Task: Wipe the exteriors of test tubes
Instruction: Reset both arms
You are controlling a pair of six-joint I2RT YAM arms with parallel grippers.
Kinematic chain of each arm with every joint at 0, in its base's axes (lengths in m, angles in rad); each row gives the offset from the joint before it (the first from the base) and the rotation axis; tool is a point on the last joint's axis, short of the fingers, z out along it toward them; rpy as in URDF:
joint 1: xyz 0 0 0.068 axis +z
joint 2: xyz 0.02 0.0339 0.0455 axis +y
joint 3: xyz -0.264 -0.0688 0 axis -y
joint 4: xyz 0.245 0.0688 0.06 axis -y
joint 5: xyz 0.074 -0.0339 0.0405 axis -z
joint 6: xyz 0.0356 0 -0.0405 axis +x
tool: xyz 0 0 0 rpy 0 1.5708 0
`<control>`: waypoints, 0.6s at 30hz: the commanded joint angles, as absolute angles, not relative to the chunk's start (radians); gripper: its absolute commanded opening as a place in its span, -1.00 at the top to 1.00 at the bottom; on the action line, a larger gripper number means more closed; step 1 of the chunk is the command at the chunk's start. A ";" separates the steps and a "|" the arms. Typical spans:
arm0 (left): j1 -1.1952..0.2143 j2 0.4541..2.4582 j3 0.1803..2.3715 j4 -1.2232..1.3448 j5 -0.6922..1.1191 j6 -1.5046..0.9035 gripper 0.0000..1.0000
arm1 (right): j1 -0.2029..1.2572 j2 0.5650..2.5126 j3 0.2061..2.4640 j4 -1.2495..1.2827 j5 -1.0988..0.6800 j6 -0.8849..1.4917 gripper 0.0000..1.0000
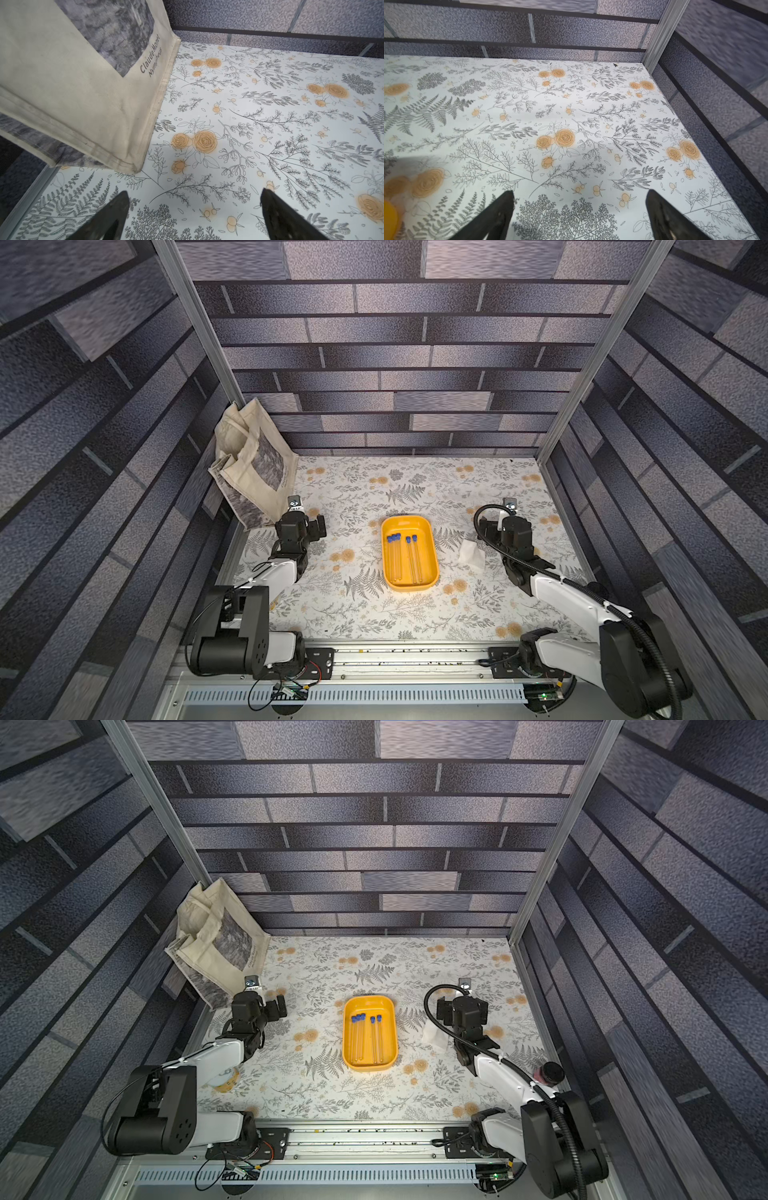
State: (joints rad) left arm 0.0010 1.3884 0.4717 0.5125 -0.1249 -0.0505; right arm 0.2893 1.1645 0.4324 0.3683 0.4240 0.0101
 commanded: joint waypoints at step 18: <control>0.054 1.546 0.419 0.828 -0.102 -0.067 -1.00 | 0.171 1.523 0.223 1.200 0.417 -0.059 -1.00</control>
